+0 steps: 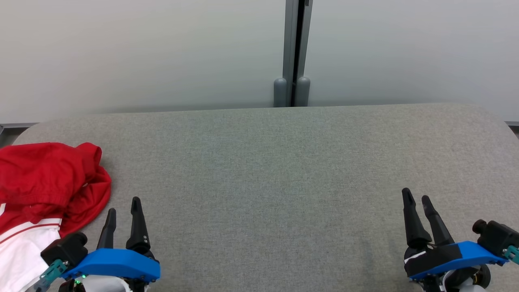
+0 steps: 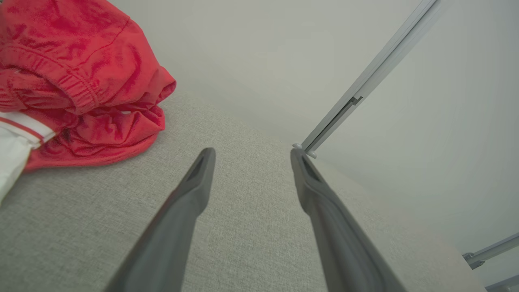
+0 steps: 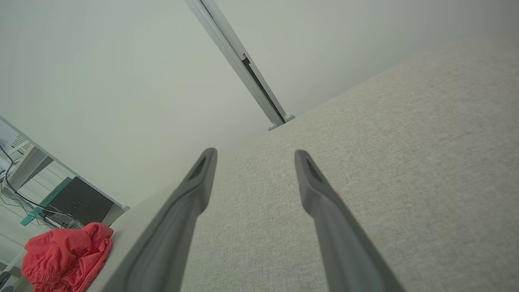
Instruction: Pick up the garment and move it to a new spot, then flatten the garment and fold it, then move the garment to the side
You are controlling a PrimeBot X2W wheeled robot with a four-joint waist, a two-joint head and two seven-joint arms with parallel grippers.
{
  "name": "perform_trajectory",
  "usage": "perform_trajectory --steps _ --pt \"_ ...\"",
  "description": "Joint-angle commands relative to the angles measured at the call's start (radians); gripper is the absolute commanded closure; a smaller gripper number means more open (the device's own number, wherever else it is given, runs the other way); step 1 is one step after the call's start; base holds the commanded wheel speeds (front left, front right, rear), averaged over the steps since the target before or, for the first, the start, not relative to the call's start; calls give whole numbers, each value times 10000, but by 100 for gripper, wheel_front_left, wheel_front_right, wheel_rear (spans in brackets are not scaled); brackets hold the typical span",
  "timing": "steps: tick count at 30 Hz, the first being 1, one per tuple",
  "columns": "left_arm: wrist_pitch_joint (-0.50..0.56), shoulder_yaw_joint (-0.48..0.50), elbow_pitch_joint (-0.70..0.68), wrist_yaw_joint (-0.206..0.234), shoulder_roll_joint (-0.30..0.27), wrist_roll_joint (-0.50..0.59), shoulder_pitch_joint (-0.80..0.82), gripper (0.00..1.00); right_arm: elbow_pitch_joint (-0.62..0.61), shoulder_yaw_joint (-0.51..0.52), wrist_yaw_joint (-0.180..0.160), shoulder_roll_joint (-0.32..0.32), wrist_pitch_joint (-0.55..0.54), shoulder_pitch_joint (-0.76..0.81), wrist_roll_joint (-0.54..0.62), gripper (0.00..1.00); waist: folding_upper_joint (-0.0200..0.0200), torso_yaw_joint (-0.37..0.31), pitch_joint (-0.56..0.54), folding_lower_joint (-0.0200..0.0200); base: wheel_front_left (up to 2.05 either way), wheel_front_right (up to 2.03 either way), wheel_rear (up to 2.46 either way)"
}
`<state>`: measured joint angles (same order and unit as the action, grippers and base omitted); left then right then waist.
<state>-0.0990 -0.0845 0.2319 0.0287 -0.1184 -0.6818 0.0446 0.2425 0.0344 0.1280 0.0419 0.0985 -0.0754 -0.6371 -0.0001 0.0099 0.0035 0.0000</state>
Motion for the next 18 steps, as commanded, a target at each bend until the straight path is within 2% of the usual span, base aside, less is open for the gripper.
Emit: perform_trajectory --steps 1,5,8,18 --pt "-88 -105 -127 53 -105 289 175 0 -140 -34 25 78 94 -202 313 0 0 0 1 0 0 0 0" --pt "-426 -545 -140 367 -387 1695 167 0 -113 -147 26 88 433 -209 1859 0 0 -38 7 0 0 0 0" --pt "-426 -545 -140 367 -387 1695 167 0 -113 -147 26 88 433 -209 1859 0 0 -38 7 0 0 0 0" --pt "-687 -741 -111 478 -402 2423 139 0 -34 -204 28 95 704 -275 2894 0 0 -82 49 0 0 0 0"
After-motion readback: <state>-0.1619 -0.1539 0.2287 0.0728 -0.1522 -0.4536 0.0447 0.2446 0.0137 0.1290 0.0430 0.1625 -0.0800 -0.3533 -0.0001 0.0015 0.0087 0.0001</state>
